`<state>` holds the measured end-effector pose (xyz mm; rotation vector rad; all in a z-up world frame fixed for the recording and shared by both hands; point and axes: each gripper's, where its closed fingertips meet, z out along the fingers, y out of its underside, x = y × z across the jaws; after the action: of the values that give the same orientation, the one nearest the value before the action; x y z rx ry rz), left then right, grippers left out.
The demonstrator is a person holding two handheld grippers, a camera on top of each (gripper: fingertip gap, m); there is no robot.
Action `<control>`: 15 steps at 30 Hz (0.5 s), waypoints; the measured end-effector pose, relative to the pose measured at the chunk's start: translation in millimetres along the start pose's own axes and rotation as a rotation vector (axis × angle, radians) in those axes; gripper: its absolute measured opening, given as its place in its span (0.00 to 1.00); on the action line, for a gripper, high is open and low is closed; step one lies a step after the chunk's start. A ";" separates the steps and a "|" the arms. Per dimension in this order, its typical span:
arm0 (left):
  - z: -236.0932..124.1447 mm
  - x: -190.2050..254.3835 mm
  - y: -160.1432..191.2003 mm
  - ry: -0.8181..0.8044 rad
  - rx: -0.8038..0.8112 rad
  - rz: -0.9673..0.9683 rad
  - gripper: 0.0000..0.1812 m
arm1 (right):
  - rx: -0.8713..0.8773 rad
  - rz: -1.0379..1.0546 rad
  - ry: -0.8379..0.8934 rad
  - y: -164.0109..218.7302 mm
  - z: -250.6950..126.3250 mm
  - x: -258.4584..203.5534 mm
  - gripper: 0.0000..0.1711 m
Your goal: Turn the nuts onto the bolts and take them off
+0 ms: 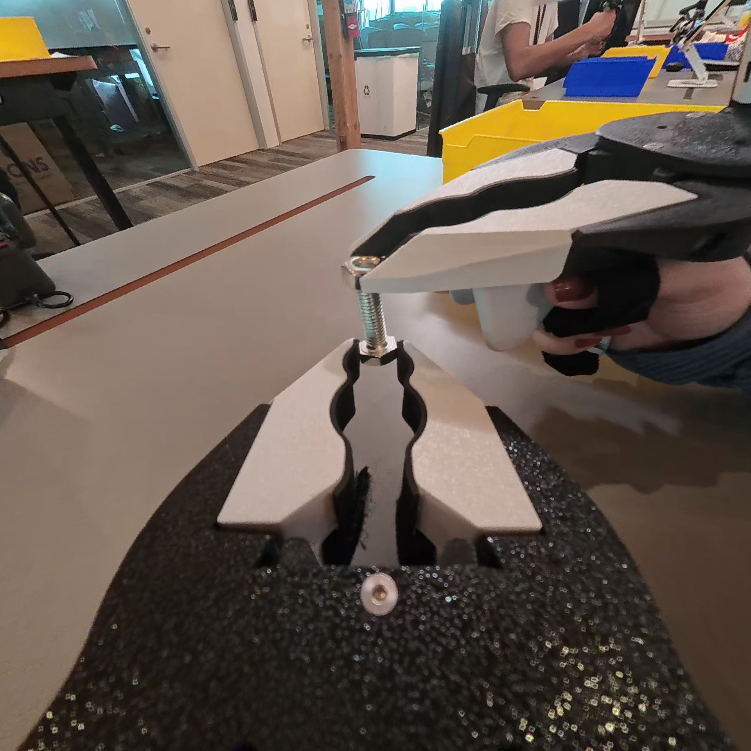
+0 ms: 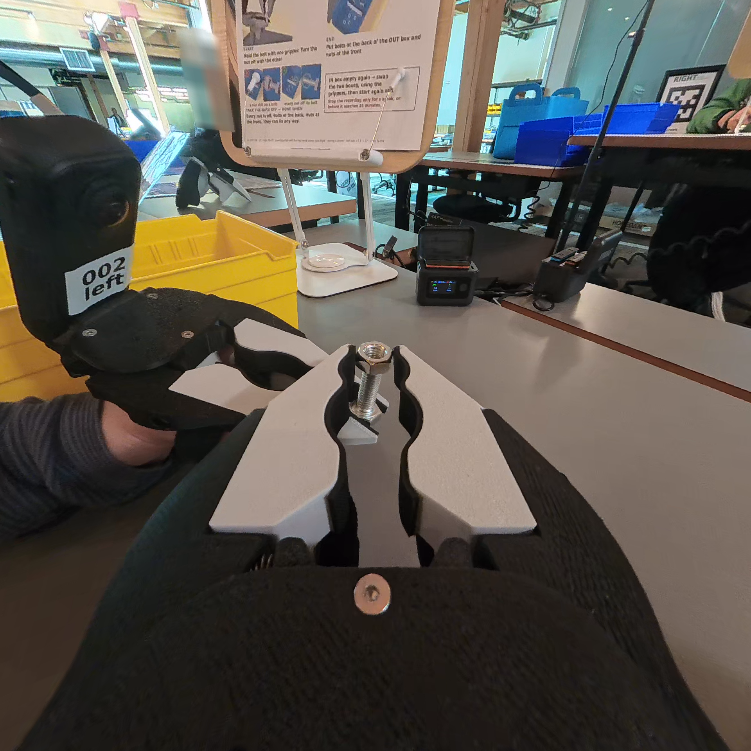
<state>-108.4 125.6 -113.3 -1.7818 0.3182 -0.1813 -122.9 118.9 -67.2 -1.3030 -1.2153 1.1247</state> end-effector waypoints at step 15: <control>-4.0 13.1 -9.2 0.106 0.060 -0.005 0.09 | 0.075 -0.105 -0.168 -9.9 -7.5 -17.9 0.22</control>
<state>-96.0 119.7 -104.1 -1.7170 0.3803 -0.2867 -117.4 100.6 -56.6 -1.0926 -1.3352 1.2108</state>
